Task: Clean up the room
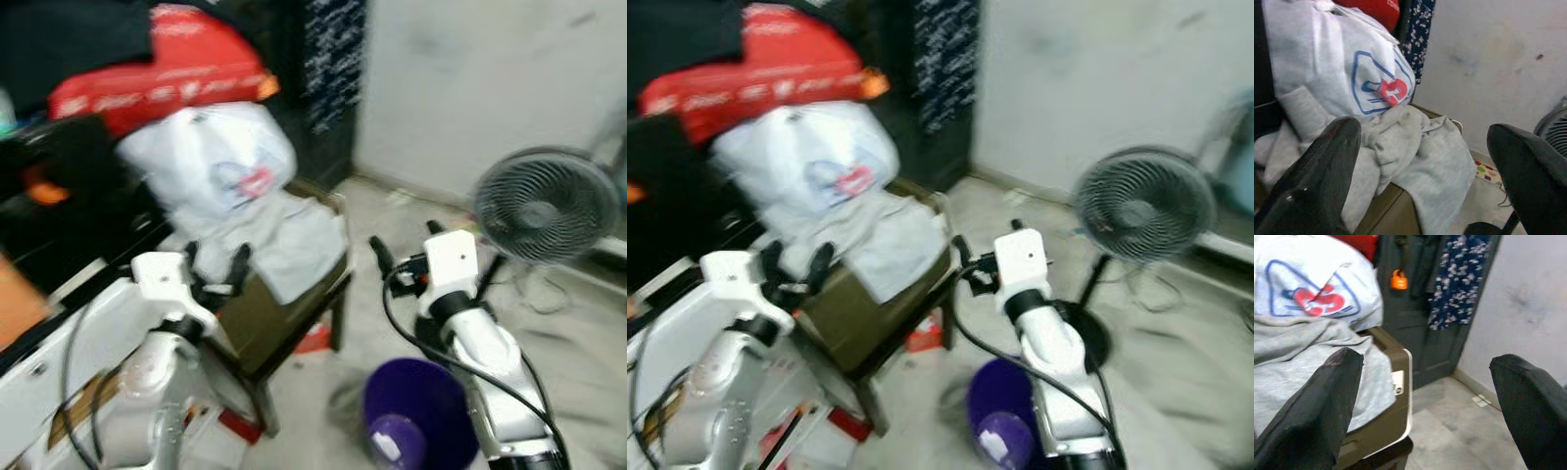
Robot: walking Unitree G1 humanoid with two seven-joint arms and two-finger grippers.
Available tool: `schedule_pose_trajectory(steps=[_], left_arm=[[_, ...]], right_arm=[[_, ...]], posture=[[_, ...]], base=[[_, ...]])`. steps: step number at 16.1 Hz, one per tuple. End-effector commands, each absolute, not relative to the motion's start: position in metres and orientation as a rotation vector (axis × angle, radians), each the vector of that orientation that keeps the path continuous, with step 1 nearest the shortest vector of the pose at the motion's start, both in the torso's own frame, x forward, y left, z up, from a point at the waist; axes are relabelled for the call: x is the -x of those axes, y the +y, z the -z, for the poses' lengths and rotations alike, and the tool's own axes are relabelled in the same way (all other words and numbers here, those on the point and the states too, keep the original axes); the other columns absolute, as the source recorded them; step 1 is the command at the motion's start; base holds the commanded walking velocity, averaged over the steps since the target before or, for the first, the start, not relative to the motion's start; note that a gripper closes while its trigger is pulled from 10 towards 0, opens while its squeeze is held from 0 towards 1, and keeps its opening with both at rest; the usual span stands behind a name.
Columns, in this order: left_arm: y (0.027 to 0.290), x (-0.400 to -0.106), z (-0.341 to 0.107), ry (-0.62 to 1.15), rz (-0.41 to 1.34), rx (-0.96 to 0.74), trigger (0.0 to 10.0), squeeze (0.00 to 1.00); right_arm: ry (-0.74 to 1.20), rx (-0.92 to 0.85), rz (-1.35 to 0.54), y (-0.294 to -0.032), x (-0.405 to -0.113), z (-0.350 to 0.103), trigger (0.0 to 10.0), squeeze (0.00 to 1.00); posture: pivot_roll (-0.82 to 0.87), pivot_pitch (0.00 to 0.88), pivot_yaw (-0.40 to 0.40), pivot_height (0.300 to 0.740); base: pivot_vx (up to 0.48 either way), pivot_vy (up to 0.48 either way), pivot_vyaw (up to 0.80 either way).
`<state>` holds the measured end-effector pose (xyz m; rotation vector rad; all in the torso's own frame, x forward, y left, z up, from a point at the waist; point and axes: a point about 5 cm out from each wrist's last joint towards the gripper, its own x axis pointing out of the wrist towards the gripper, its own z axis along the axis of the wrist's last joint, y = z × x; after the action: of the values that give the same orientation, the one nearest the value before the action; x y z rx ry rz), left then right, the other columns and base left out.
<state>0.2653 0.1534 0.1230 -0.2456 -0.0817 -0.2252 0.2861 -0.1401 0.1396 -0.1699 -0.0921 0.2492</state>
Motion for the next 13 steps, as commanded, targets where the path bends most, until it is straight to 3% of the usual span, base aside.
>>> schedule_pose_trajectory(steps=[1, 13], left_arm=[[0.1579, -0.2662, -0.1242, -0.085, 0.210, 0.224, 10.0, 0.00], [0.1646, -0.2658, -0.1230, -0.076, 0.173, 0.165, 10.0, 0.00]], right_arm=[[-0.098, 0.158, -0.243, -0.1382, -0.2872, -0.1413, 10.0, 0.00], [-0.092, 0.148, -0.245, -0.1369, -0.2845, -0.1381, 10.0, 0.00]], posture=[[-0.08, 0.000, -0.007, 0.740], [-0.07, 0.000, 0.002, 0.740]], base=[[0.000, 0.000, 0.80], [0.000, 0.000, 0.78]])
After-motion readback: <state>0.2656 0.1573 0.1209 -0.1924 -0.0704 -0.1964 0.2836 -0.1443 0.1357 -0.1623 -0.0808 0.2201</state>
